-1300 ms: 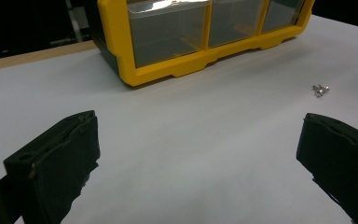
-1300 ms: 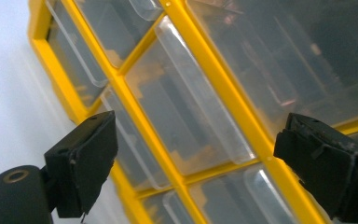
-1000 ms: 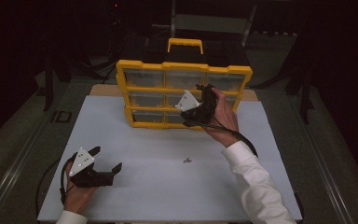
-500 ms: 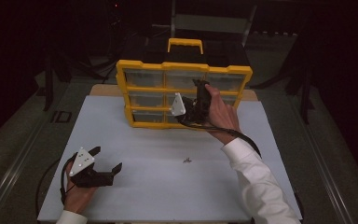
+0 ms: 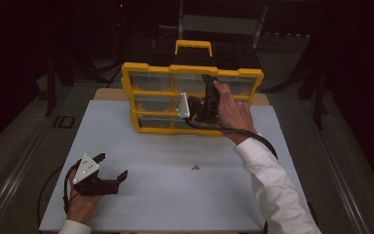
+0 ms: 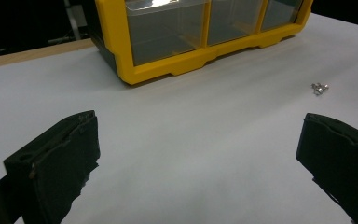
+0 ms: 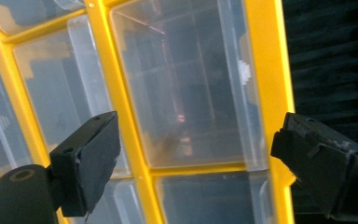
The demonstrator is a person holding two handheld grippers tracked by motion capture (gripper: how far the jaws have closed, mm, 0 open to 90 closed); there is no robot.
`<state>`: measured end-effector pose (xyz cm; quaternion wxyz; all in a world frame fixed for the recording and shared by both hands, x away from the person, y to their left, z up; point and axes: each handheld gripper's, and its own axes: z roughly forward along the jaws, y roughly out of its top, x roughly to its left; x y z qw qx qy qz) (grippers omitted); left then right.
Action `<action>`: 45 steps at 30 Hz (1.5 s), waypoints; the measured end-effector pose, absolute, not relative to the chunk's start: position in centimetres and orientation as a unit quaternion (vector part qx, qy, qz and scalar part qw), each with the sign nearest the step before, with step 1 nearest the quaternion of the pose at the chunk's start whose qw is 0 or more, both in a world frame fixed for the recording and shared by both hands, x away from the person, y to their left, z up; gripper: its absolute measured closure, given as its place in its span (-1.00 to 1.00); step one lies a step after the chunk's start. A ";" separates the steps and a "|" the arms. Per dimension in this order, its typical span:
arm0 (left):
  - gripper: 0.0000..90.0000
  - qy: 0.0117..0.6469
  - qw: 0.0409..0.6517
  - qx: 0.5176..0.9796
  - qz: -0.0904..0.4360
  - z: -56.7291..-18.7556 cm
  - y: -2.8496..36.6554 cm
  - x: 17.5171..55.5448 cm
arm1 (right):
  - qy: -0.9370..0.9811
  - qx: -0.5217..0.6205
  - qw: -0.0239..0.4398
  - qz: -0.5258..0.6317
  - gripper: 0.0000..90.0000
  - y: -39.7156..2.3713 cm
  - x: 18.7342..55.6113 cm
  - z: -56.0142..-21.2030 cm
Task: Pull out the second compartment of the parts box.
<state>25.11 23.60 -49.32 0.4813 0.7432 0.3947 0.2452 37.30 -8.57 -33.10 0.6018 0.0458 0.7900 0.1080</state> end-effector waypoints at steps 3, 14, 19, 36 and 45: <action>-1.00 0.395 0.481 0.744 0.245 -49.3 23.6 25.1 | 0.782 0.038 0.615 0.094 -0.69 -8.5 37.4 -32.9; -1.00 0.395 0.479 0.744 0.246 -49.3 23.6 25.1 | 0.756 0.022 0.651 0.067 -0.52 -8.5 38.0 -32.4; -1.00 0.395 0.480 0.744 0.245 -49.3 23.6 25.1 | 0.745 0.017 0.665 0.054 -0.41 -8.4 38.3 -32.4; -1.00 0.396 0.479 0.744 0.246 -49.3 23.7 25.0 | 0.715 0.002 0.698 0.029 0.11 -8.0 38.8 -33.0; -1.00 0.396 0.479 0.744 0.246 -49.3 23.7 25.0 | 0.700 -0.002 0.713 0.020 0.18 -7.8 38.9 -33.3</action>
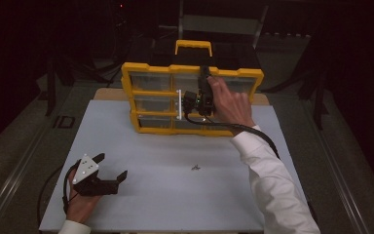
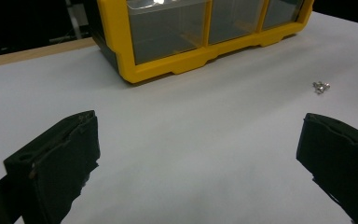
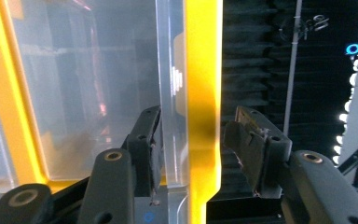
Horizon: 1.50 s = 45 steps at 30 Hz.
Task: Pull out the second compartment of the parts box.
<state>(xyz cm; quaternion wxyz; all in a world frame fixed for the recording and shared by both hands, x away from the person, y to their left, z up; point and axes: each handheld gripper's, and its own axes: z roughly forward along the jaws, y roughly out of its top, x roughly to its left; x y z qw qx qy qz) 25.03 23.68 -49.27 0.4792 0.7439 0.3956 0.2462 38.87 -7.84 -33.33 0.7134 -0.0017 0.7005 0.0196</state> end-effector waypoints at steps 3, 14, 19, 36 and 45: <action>-1.00 0.395 0.479 0.744 0.246 -49.3 23.7 25.0 | 0.696 -0.003 0.718 0.019 0.20 -7.8 38.9 -33.5; -1.00 0.395 0.478 0.745 0.245 -49.3 23.7 25.0 | 0.702 -0.006 0.712 0.018 0.32 -8.0 38.5 -33.5; -1.00 0.394 0.478 0.746 0.244 -49.3 23.6 25.1 | 0.716 -0.014 0.698 0.022 0.46 -8.1 38.0 -33.2; -1.00 0.394 0.477 0.747 0.243 -49.4 23.6 25.1 | 0.749 -0.031 0.662 -0.002 0.74 -8.0 37.9 -32.6; -1.00 0.394 0.478 0.746 0.244 -49.4 23.6 25.1 | 0.755 -0.031 0.654 0.001 0.74 -8.0 37.6 -32.5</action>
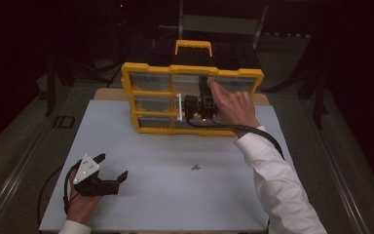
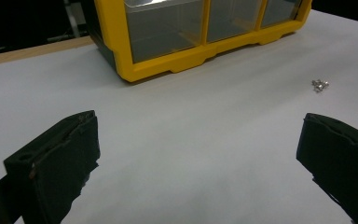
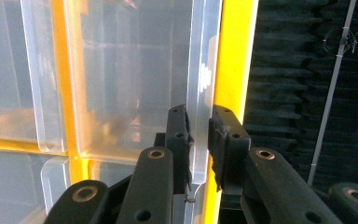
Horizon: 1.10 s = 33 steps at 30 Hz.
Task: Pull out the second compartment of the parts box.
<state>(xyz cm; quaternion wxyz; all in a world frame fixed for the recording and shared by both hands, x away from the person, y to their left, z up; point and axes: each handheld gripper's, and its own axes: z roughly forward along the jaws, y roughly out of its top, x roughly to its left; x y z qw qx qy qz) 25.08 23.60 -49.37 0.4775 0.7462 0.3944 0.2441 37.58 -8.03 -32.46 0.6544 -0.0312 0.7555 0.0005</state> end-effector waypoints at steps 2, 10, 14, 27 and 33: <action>-1.00 0.395 0.477 0.746 0.244 -49.4 23.6 25.1 | 0.756 -0.032 0.654 0.001 0.74 -8.0 37.5 -32.4; -1.00 0.393 0.476 0.748 0.245 -49.4 23.5 25.1 | 0.757 -0.037 0.652 0.007 0.74 -8.1 36.7 -32.3; -1.00 0.394 0.476 0.747 0.245 -49.3 23.6 25.0 | 0.757 -0.039 0.652 0.007 0.74 -8.2 36.3 -32.3; -1.00 0.394 0.476 0.747 0.245 -49.3 23.6 25.0 | 0.757 -0.047 0.652 0.009 0.74 -8.3 34.9 -32.2; -1.00 0.394 0.477 0.747 0.245 -49.3 23.6 25.0 | 0.757 -0.049 0.651 0.013 0.74 -8.4 34.1 -32.3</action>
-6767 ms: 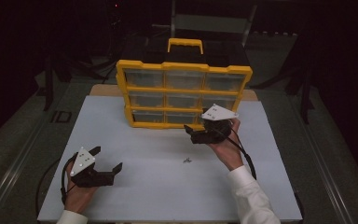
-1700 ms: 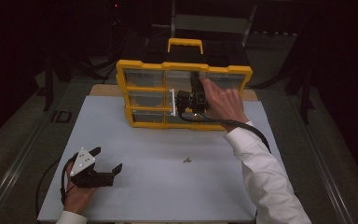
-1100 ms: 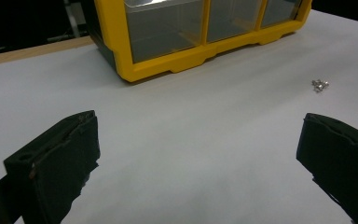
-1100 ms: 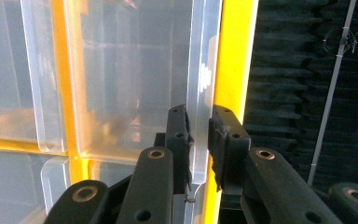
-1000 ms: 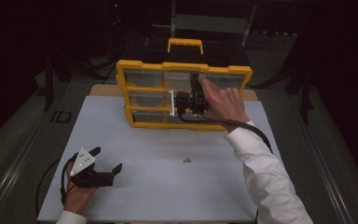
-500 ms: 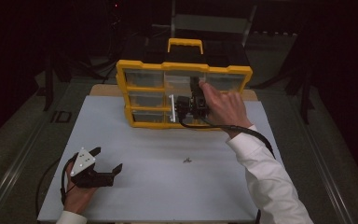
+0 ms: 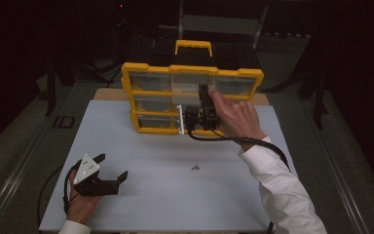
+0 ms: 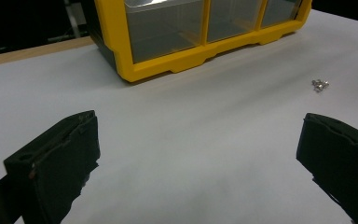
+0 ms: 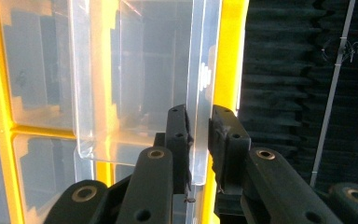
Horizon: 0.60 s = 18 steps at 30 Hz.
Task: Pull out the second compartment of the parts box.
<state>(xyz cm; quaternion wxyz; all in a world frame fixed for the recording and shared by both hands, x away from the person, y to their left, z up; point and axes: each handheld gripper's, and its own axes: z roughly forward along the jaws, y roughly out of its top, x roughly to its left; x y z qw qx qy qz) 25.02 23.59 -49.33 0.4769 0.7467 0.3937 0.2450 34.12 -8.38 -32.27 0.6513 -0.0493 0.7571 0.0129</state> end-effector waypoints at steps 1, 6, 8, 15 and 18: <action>-1.00 0.394 0.477 0.747 0.245 -49.3 23.6 25.0 | 0.757 -0.050 0.651 0.013 0.74 -8.4 34.0 -32.3; -1.00 0.394 0.477 0.747 0.245 -49.3 23.6 25.0 | 0.757 -0.050 0.651 0.014 0.74 -8.5 33.5 -32.3; -1.00 0.394 0.477 0.746 0.245 -49.3 23.6 25.0 | 0.757 -0.054 0.651 0.016 0.74 -8.5 33.2 -32.3; -1.00 0.393 0.477 0.747 0.245 -49.3 23.6 25.0 | 0.756 -0.061 0.652 0.014 0.74 -8.6 32.3 -32.2; -1.00 0.394 0.477 0.747 0.245 -49.3 23.6 25.0 | 0.754 -0.063 0.654 0.017 0.74 -8.6 32.1 -32.2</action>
